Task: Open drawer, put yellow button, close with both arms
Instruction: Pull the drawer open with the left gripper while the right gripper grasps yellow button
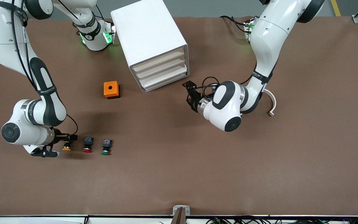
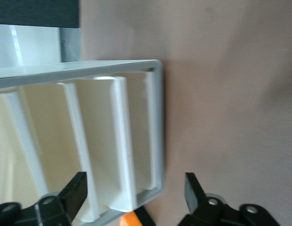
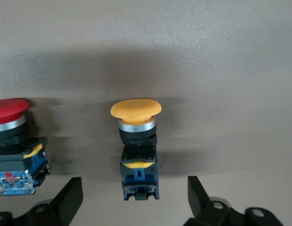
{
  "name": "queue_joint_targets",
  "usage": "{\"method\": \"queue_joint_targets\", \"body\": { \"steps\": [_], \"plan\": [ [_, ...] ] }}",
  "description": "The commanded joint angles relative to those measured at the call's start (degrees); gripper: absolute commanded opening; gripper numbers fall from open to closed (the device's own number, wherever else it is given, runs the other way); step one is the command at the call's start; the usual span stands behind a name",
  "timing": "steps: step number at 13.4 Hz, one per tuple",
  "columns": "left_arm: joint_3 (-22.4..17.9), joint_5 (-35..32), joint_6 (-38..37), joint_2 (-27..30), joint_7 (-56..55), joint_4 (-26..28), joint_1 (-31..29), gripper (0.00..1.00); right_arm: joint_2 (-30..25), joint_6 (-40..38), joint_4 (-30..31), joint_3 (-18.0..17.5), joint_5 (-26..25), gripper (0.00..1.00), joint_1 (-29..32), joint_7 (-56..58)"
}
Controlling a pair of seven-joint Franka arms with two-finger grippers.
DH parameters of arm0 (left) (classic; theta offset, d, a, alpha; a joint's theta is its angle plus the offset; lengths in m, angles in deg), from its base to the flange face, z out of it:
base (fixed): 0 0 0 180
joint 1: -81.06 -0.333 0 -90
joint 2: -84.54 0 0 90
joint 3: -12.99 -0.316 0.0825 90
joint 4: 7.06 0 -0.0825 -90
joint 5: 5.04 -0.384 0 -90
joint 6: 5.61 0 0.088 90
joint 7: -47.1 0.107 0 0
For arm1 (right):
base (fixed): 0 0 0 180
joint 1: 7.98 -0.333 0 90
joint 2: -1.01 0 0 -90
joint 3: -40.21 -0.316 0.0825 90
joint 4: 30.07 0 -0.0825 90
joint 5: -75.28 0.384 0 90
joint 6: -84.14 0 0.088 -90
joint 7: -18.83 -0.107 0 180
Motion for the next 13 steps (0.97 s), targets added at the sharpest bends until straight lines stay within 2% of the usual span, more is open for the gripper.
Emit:
{"method": "queue_joint_targets", "body": {
  "steps": [1,4,6,8,9,11,13],
  "plan": [
    [0.0,4.2,-5.1,-0.9,-1.7,-1.2,0.6,0.84,0.1,0.7,0.2,-0.6,0.9,0.84,0.7,-0.3],
    [0.1,10.0,-6.3,-2.3,-1.7,-1.2,1.8,0.74,0.5,0.9,0.3,-0.7,1.0,0.55,1.0,0.1],
    [0.1,12.4,-6.3,-2.7,-1.9,-1.2,2.8,0.71,0.5,0.9,0.1,-0.7,1.1,0.33,1.0,0.1],
    [0.1,15.0,-7.3,-2.7,-1.9,-1.2,3.6,0.71,0.5,0.8,0.0,-0.6,1.3,0.15,0.8,0.1],
    [0.1,16.3,-8.9,-2.7,-2.1,-1.2,3.6,0.71,0.5,0.7,-0.1,-0.6,1.3,0.11,0.8,0.4],
    [0.2,17.4,-10.7,-2.7,-2.5,-1.2,3.7,0.69,0.2,0.7,-0.2,-0.6,1.3,0.10,0.9,0.4],
    [0.1,18.5,-10.7,-2.8,-3.6,-1.2,5.6,0.63,-0.1,0.6,-0.3,-0.6,1.2,0.05,0.5,0.7]
  ]
}}
